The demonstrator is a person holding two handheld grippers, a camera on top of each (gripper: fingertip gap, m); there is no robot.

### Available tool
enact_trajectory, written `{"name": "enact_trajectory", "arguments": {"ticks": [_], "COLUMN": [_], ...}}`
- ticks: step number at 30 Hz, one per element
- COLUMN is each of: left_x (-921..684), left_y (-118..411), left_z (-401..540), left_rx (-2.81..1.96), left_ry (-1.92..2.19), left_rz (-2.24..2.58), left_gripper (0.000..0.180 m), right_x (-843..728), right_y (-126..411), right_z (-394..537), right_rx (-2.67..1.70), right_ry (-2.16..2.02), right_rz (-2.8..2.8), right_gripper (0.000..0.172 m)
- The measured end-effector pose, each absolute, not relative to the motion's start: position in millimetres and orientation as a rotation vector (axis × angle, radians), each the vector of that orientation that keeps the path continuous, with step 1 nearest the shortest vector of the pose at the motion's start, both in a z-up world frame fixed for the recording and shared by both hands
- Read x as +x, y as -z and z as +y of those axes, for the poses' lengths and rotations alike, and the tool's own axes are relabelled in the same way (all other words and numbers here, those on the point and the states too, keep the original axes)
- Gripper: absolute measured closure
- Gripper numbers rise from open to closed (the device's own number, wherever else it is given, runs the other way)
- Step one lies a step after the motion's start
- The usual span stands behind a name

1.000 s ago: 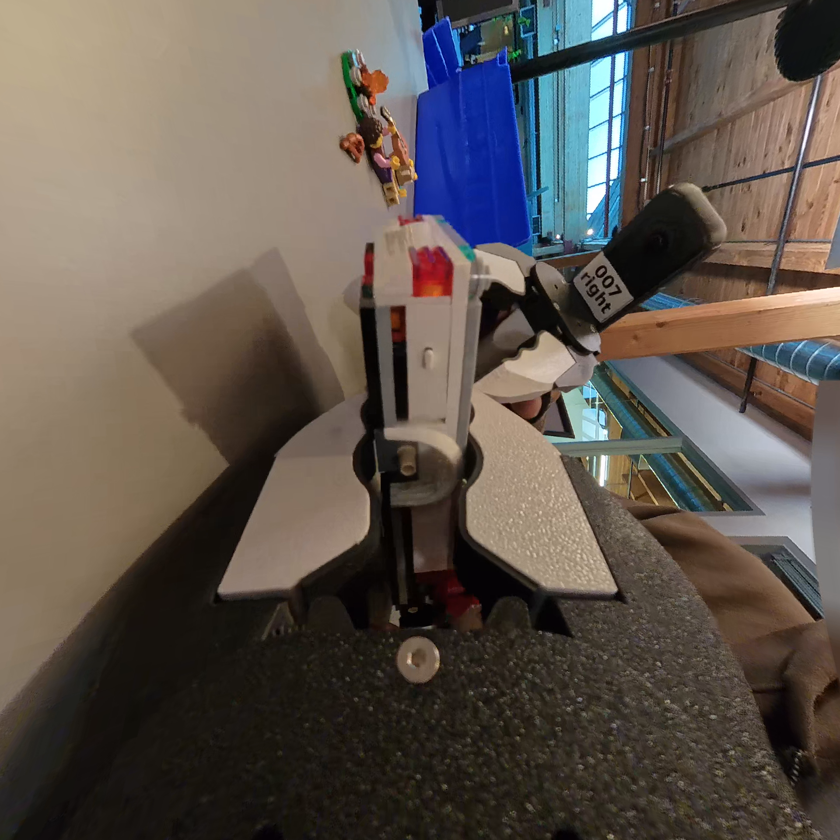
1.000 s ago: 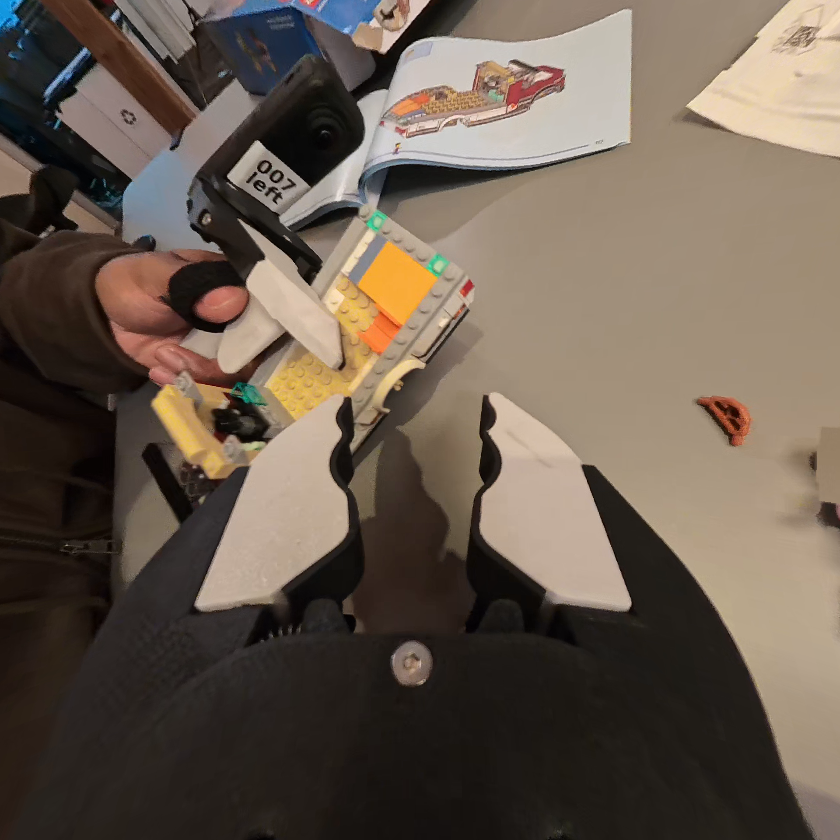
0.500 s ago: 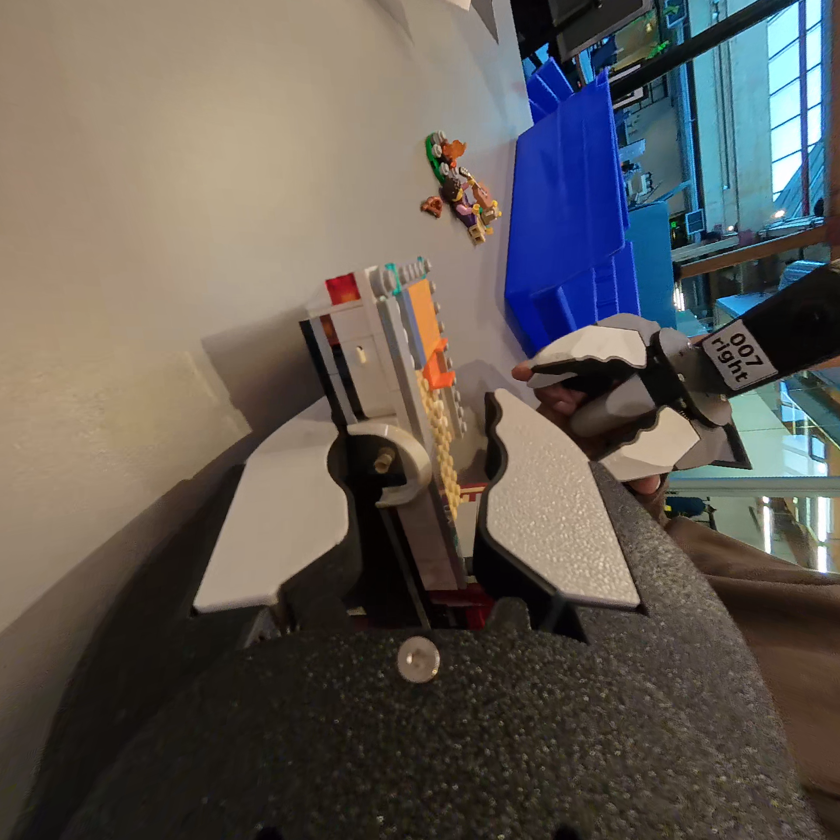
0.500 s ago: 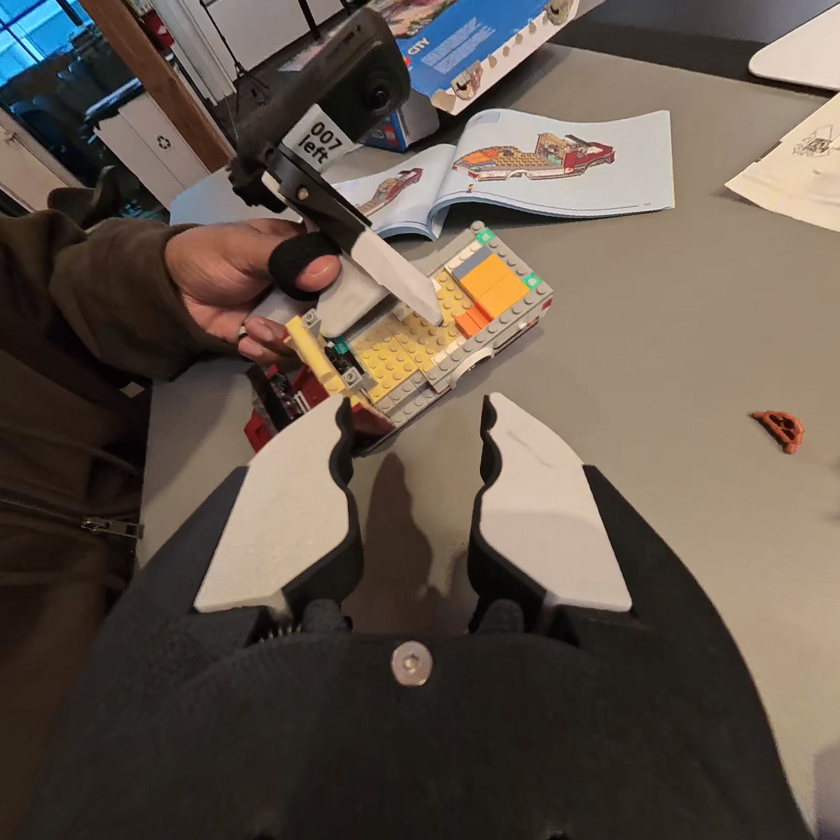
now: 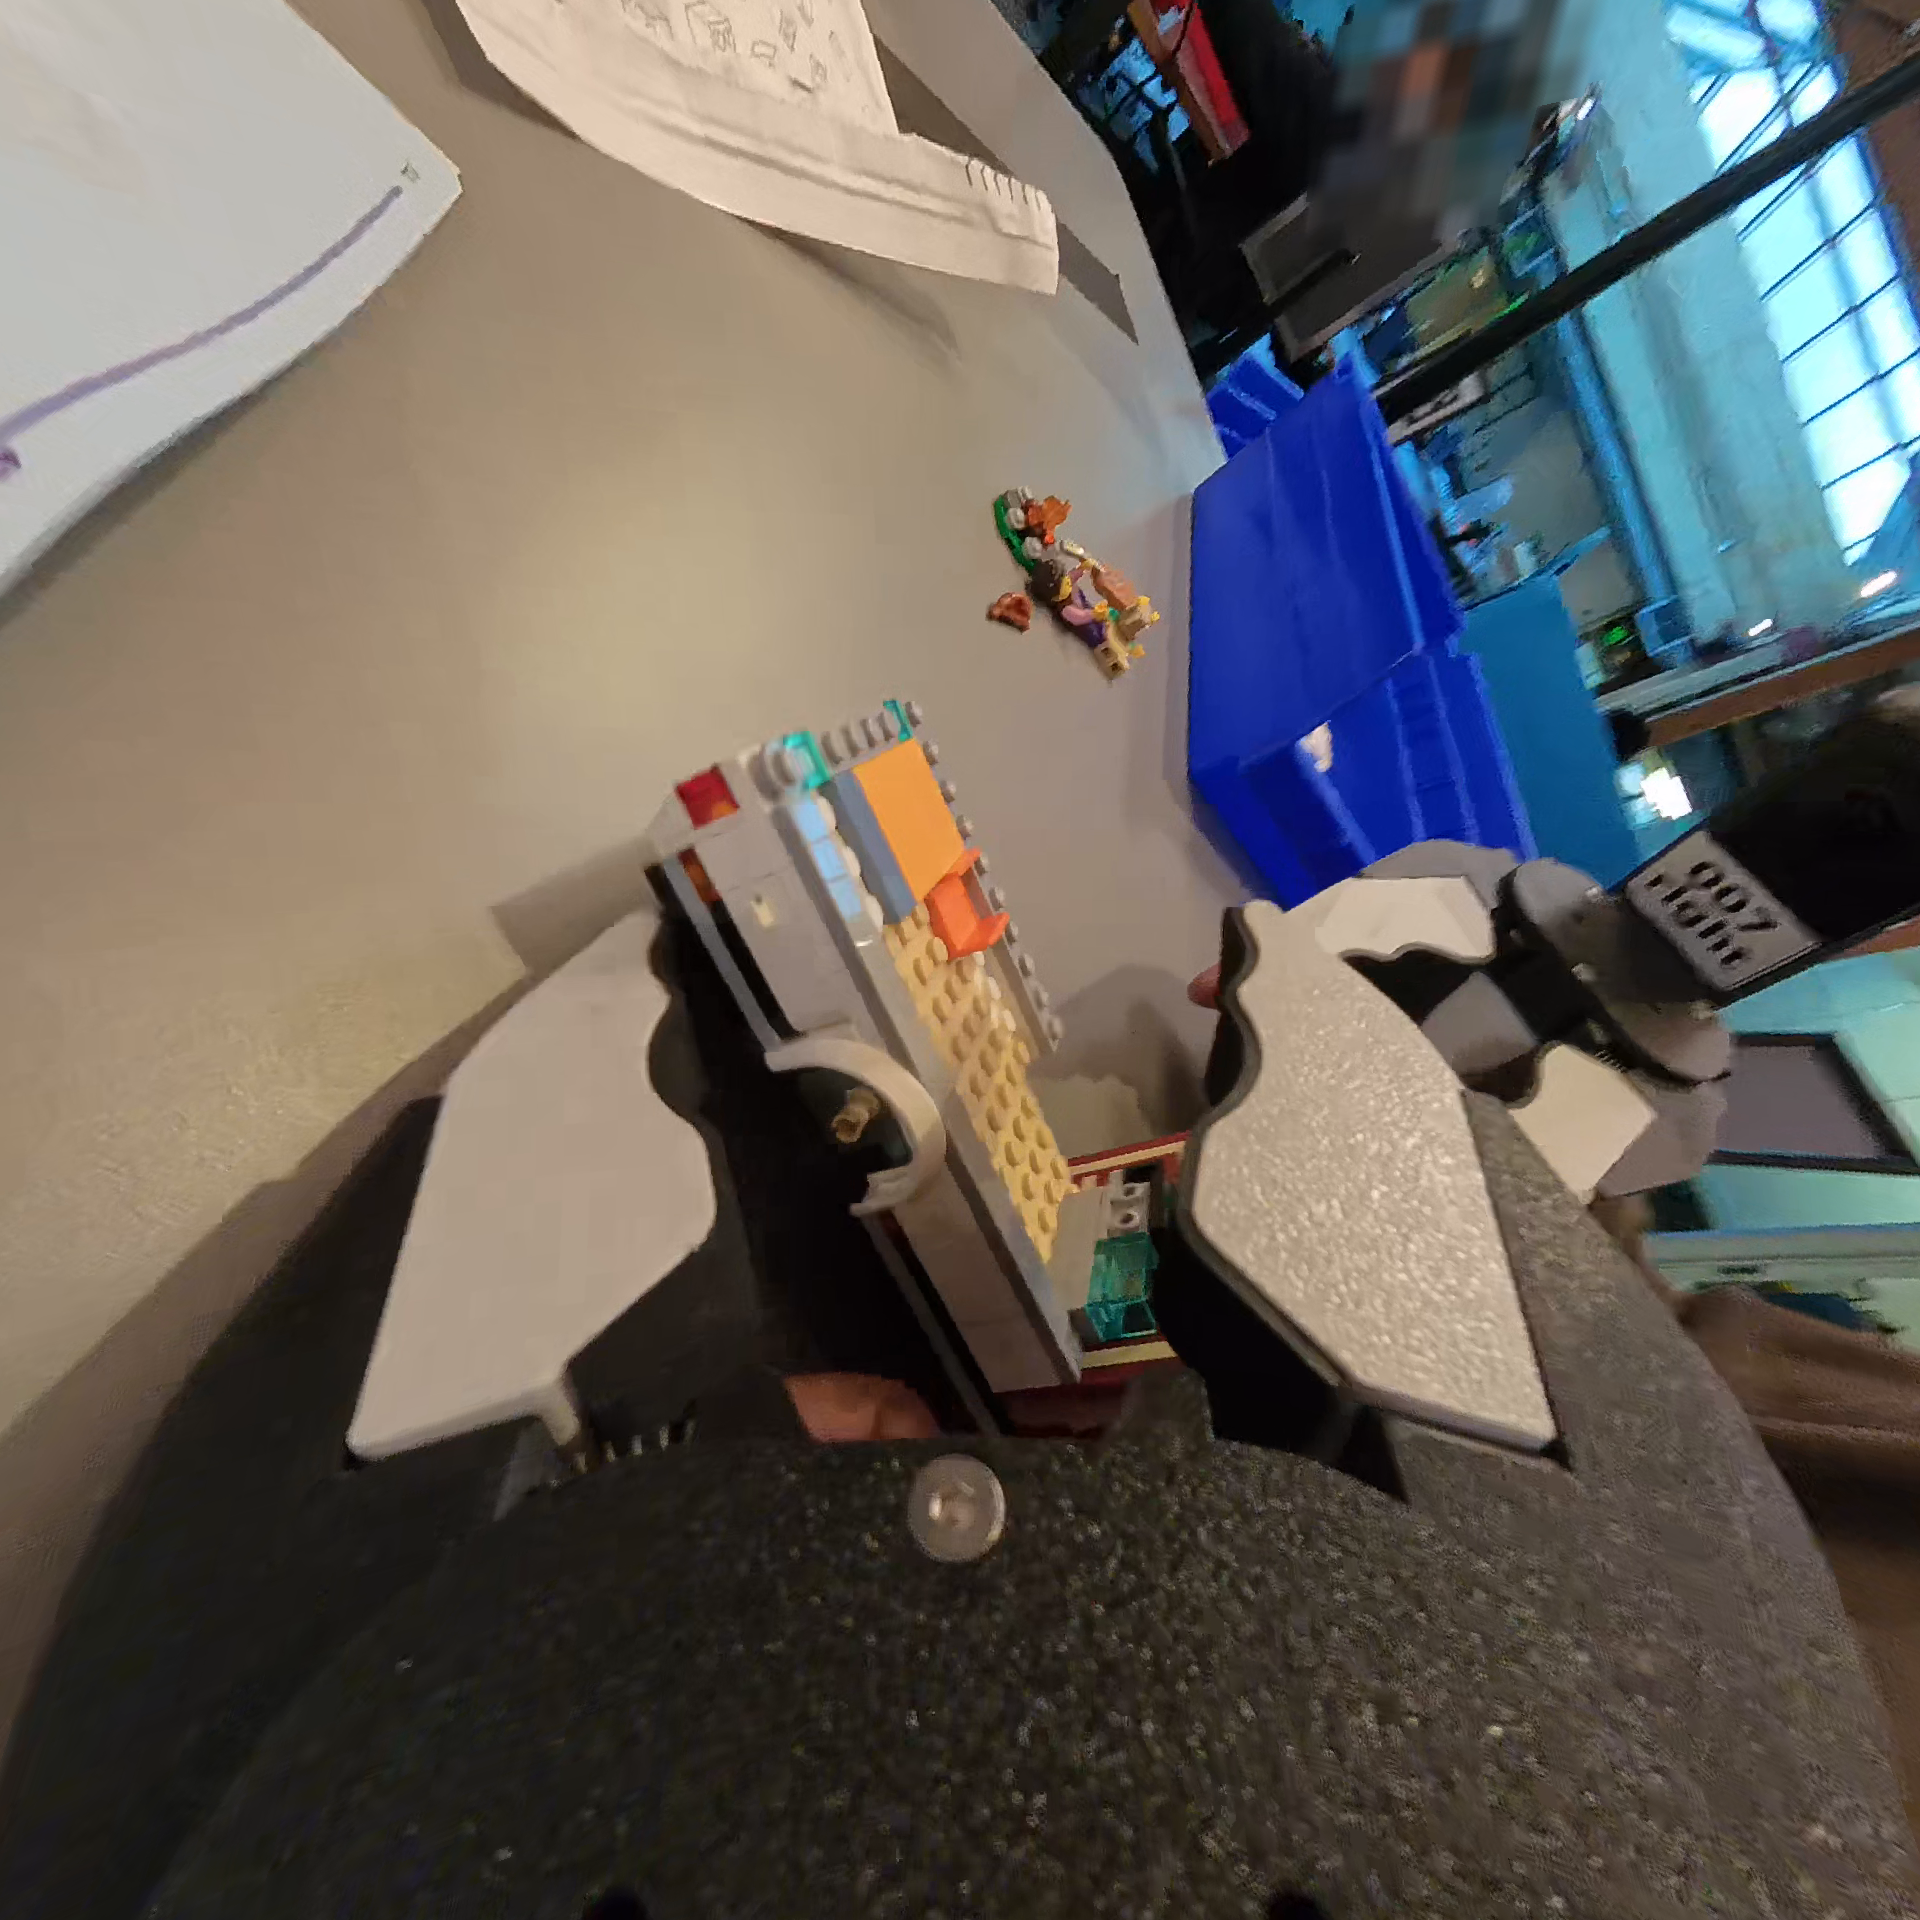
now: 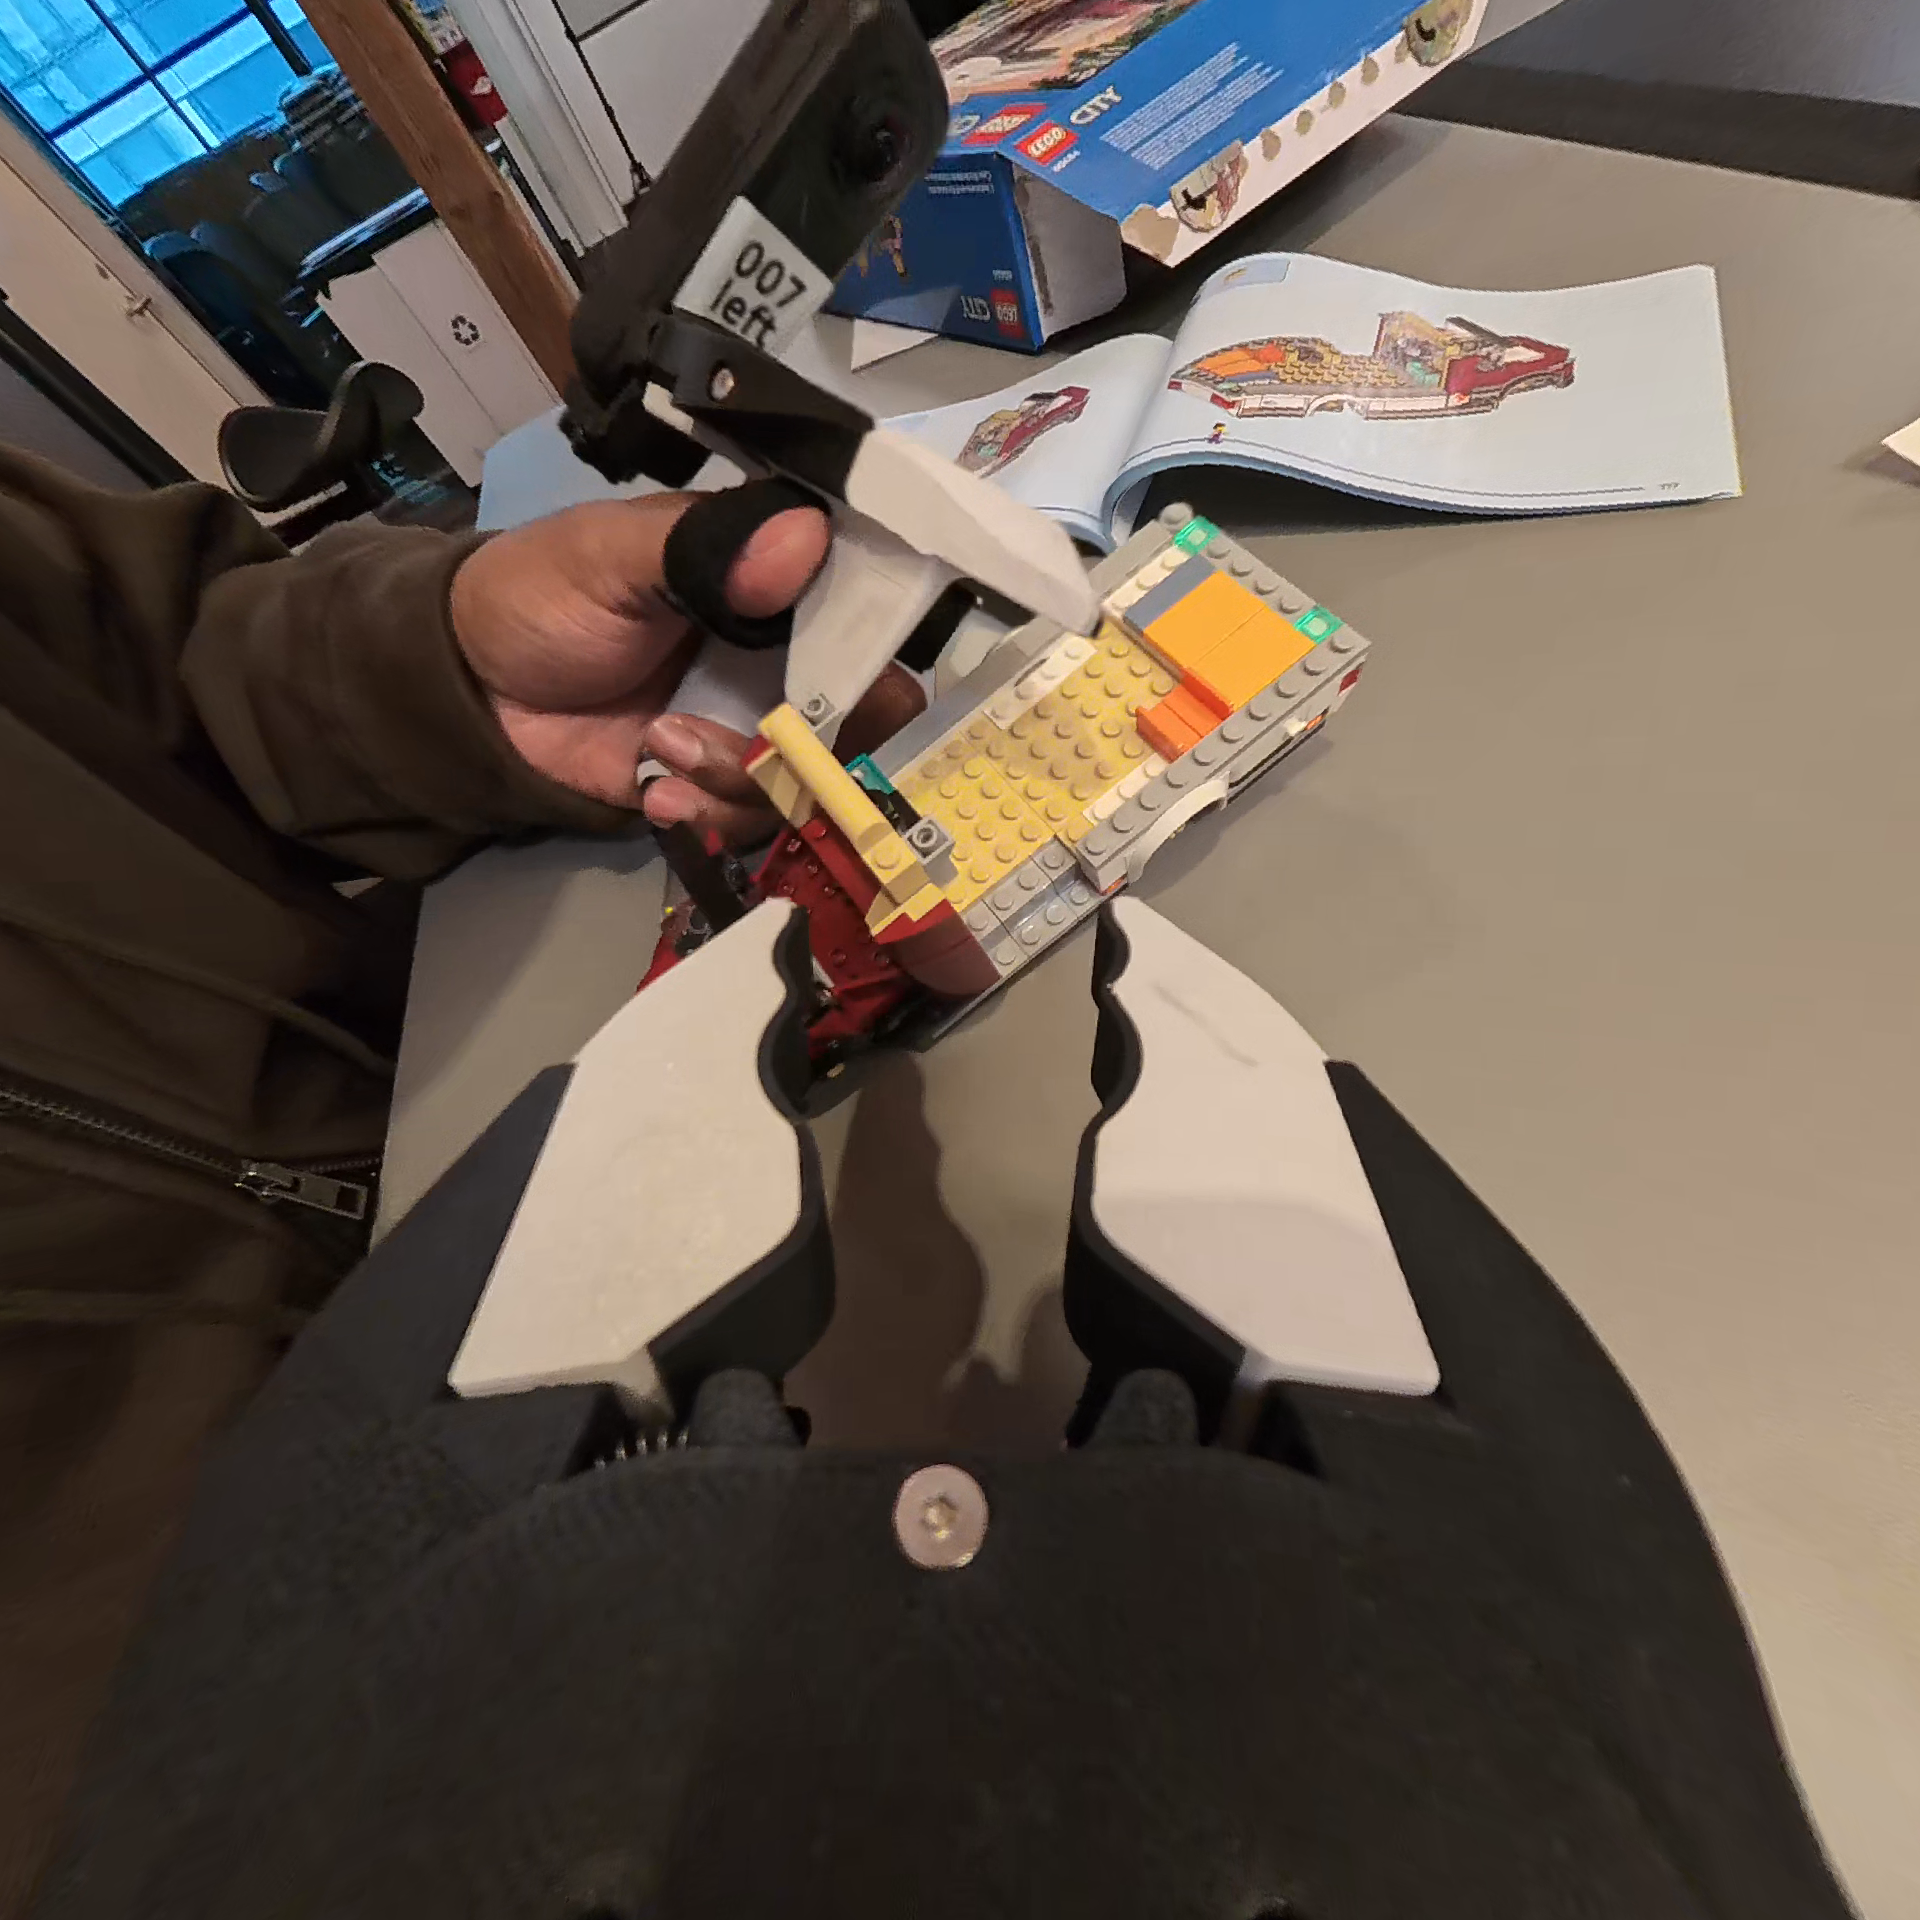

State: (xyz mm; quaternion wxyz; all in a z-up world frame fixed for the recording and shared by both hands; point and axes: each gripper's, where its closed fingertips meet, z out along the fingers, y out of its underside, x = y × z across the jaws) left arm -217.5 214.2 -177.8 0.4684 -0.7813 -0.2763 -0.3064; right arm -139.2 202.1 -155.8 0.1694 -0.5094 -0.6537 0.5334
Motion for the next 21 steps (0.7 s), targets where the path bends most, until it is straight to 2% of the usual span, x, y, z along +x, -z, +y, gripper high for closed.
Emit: {"name": "enact_trajectory", "arguments": {"ticks": [1,3,5,9,14,15,21], "left_x": [-219,-222,-219,-223,-222,-220,-228], "left_y": [179,183,184,179,159,155,152], "left_z": [213,210,207,202,198,198,194], "left_rx": [-1.955,-2.044,-2.087,-2.068,-2.012,-2.0,-2.031], "left_ry": [0.684,0.56,0.556,0.547,0.509,0.487,0.256], "left_rz": [-0.643,-0.579,-0.54,-0.485,-0.268,-0.196,0.042], "left_gripper": [0.073,0.04,0.035,0.042,0.068,0.079,0.083], "right_x": [-139,-139,-140,-138,-125,-119,-70], "right_y": [156,157,158,156,154,152,123], "right_z": [203,205,207,205,210,213,251], "right_rx": [-1.45,-1.453,-1.46,-1.466,-1.458,-1.459,-1.48], "right_ry": [-1.514,-1.505,-1.497,-1.513,-1.436,-1.413,-1.214], "right_rz": [-1.854,-1.85,-1.84,-1.832,-1.858,-1.864,-1.889], "right_gripper": [0.12,0.12,0.12,0.12,0.122,0.122,0.122]}}
